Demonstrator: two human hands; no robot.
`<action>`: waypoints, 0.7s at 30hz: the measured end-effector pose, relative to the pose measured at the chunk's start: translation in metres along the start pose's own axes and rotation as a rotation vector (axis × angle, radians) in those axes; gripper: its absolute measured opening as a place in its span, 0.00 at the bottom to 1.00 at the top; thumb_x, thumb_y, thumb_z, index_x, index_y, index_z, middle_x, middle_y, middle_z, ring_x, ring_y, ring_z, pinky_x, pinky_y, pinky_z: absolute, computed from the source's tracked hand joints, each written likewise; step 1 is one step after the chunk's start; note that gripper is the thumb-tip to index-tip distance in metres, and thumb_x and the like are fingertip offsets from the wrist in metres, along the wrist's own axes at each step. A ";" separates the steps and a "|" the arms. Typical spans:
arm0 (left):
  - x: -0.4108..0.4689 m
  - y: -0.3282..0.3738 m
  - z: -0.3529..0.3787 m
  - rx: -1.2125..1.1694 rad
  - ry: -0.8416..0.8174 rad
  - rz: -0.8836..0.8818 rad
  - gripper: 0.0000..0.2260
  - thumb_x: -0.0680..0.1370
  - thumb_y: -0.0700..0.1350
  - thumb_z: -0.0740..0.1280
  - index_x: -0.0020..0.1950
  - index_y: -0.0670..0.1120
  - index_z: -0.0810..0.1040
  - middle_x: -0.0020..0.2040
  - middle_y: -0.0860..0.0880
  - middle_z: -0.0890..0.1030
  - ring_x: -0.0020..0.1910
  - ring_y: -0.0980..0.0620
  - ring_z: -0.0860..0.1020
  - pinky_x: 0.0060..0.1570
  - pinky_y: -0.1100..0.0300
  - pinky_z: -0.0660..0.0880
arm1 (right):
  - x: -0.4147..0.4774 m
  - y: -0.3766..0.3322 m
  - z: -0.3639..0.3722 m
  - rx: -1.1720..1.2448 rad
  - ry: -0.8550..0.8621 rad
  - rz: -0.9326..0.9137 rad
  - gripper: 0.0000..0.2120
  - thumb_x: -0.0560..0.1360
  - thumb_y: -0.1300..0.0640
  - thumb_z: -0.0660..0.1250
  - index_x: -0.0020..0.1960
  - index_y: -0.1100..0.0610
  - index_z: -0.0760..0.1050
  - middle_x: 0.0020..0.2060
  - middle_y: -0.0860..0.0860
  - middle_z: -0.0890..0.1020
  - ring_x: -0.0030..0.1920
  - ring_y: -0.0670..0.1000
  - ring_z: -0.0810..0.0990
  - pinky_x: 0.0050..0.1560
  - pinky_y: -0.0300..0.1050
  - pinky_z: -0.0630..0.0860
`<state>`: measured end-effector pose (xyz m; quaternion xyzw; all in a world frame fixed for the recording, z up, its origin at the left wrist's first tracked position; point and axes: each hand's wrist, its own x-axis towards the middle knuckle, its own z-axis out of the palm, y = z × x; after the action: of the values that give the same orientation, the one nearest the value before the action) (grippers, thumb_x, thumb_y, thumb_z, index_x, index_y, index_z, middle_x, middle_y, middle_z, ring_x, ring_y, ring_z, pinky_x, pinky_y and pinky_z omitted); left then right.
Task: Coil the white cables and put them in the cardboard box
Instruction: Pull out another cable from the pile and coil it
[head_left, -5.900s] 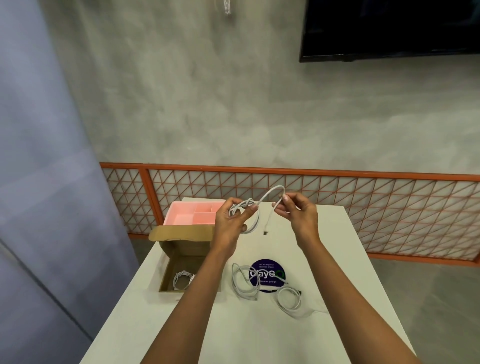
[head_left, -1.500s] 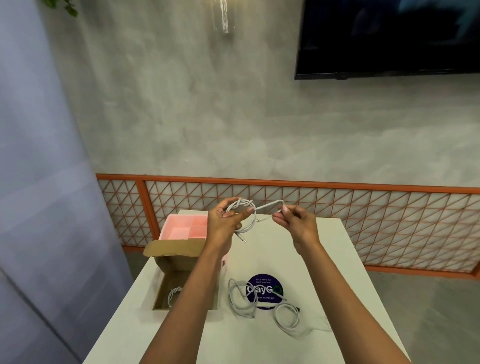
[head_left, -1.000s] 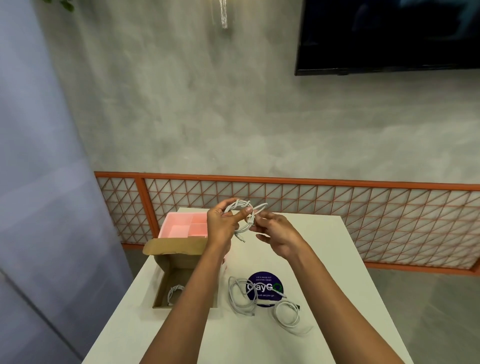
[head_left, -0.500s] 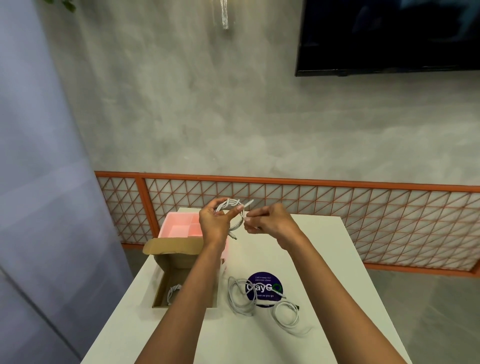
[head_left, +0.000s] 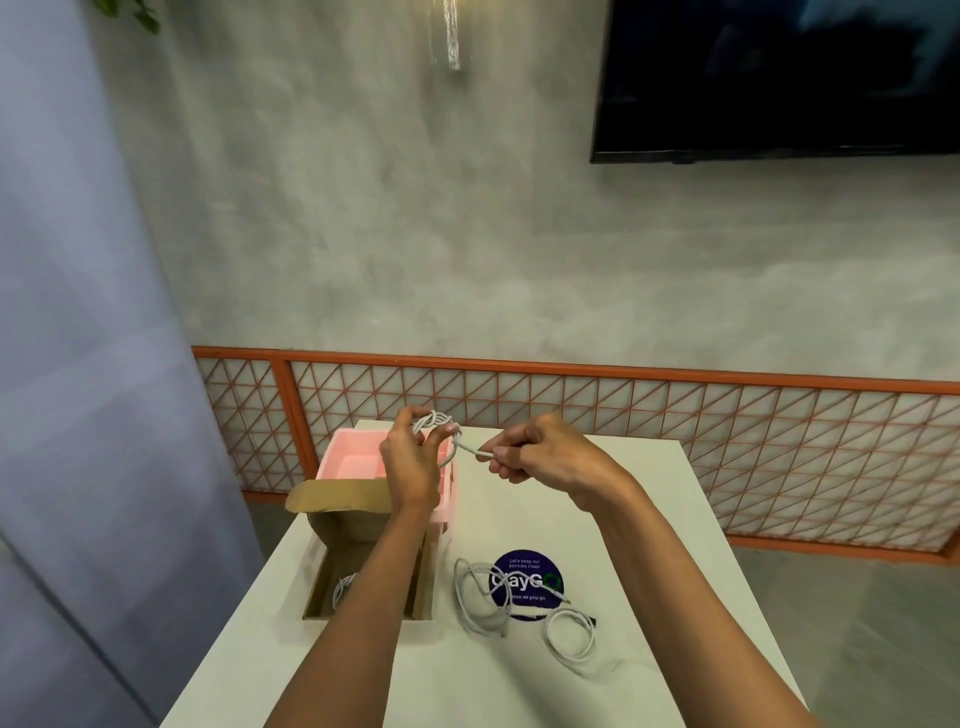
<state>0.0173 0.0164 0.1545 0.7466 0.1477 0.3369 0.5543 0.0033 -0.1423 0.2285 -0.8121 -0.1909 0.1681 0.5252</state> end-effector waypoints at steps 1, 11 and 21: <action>0.002 0.001 -0.001 -0.015 0.008 -0.011 0.13 0.71 0.40 0.73 0.53 0.41 0.76 0.45 0.47 0.82 0.43 0.51 0.81 0.38 0.67 0.75 | -0.001 0.001 -0.002 0.007 -0.014 -0.012 0.10 0.79 0.65 0.61 0.54 0.65 0.80 0.37 0.52 0.81 0.37 0.45 0.77 0.43 0.36 0.75; 0.011 0.013 -0.004 -0.298 0.028 -0.250 0.15 0.70 0.38 0.74 0.55 0.41 0.76 0.48 0.46 0.81 0.45 0.51 0.79 0.36 0.65 0.76 | 0.001 0.011 -0.014 0.103 0.011 0.033 0.13 0.81 0.67 0.53 0.57 0.63 0.75 0.39 0.49 0.73 0.39 0.45 0.71 0.44 0.36 0.73; 0.000 0.035 -0.009 -0.722 -0.172 -0.538 0.21 0.69 0.29 0.72 0.58 0.44 0.73 0.45 0.47 0.82 0.39 0.53 0.82 0.30 0.64 0.77 | 0.008 0.034 -0.016 0.018 0.233 -0.133 0.09 0.77 0.52 0.66 0.52 0.53 0.83 0.42 0.42 0.78 0.46 0.45 0.73 0.46 0.37 0.68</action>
<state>0.0055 0.0110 0.1884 0.4660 0.1628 0.1479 0.8570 0.0226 -0.1639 0.2035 -0.8070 -0.1806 0.0392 0.5609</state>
